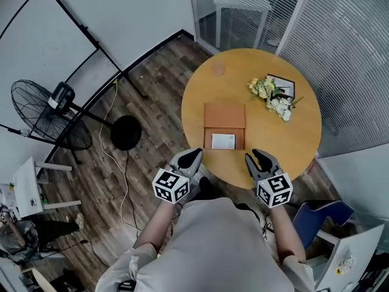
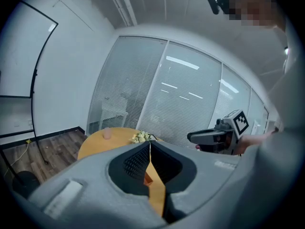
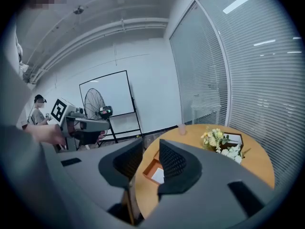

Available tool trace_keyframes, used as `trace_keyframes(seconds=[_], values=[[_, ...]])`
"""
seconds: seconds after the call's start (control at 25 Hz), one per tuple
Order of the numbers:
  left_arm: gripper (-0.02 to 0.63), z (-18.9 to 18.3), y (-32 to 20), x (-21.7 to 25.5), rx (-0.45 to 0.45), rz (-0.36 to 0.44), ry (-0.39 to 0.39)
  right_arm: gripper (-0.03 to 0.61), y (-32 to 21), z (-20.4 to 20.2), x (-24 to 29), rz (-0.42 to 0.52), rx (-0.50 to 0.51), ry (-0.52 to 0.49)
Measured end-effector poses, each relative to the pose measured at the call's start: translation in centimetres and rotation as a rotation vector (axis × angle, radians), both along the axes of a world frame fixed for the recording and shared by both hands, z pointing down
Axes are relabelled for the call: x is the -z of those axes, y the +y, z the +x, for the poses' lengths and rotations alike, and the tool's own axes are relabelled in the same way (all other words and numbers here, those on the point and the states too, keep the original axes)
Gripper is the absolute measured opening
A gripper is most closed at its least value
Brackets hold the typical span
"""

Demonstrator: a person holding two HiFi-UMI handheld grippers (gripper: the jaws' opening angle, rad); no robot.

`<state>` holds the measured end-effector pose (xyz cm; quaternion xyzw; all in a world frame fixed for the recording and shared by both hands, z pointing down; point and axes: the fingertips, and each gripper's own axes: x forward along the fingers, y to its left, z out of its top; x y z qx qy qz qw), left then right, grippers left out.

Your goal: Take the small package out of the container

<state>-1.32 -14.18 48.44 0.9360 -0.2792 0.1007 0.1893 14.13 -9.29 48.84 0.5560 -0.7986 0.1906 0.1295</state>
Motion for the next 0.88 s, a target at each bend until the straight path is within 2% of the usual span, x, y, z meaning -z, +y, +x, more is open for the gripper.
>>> trace_keyframes(seconds=[0.24,0.4,0.72,0.88], values=[[0.02,0.2,-3.0,-1.8,-0.061,-0.027,-0.011,0.098,-2.2,0.1,-1.3,-0.051,-0.033,0.011],[0.02,0.7,-4.4,-2.7,-0.077,-0.04,-0.011,0.098,-3.2,0.4,-2.3,-0.108,-0.009,0.023],[0.02,2.4,-6.1,-5.1,-0.051,-0.089,-0.042,0.098,-6.4,1.4,-5.2,-0.181,0.057,0.016],[0.02,2.6,-6.8,-6.0,-0.008,-0.107,-0.05,0.099,-7.9,2.0,-7.4,-0.232,0.096,0.016]])
